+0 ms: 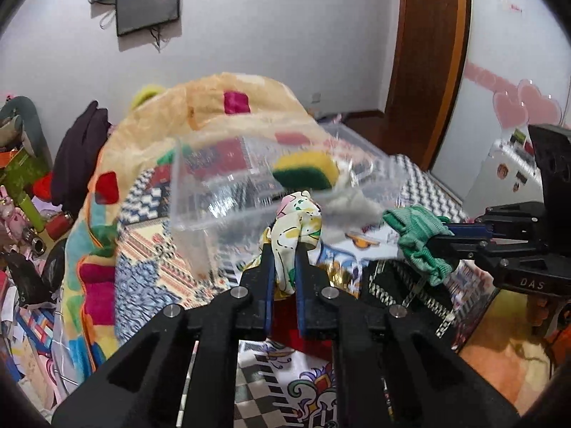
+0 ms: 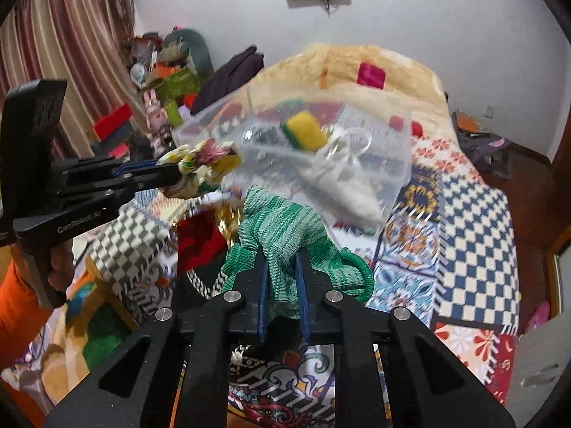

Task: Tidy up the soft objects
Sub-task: 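Grasp the floral scrunchie with the left gripper while the right grasps the green glove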

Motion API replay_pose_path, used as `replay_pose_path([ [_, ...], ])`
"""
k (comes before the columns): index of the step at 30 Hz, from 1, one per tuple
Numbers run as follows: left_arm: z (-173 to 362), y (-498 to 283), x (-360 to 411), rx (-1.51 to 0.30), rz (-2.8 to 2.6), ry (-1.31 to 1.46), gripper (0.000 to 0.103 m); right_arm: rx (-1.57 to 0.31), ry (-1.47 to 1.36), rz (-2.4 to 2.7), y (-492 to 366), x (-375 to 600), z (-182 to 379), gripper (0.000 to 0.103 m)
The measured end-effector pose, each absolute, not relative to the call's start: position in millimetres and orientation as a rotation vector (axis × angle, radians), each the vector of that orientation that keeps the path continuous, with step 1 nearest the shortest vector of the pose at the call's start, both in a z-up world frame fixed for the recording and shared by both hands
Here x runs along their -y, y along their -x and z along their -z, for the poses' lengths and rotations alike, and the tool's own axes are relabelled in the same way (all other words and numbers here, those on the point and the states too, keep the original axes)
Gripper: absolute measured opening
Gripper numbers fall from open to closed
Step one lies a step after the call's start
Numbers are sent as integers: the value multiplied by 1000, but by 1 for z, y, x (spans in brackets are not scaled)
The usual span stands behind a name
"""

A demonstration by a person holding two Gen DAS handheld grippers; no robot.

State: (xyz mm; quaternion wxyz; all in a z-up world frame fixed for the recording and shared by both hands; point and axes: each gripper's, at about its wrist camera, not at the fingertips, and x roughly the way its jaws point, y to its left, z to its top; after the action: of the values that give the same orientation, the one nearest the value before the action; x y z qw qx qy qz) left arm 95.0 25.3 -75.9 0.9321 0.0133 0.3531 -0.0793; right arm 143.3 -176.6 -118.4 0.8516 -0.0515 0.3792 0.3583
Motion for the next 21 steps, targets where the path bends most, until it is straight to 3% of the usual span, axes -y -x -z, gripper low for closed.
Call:
replay_pose_path([
  [11,24,-99,-39,-584,135,19,9,-603,81,-710,-155,179,64,13],
  [21,11,-137,-44,-542,93,53,9,-546,77,-687,-193,153,53,13],
])
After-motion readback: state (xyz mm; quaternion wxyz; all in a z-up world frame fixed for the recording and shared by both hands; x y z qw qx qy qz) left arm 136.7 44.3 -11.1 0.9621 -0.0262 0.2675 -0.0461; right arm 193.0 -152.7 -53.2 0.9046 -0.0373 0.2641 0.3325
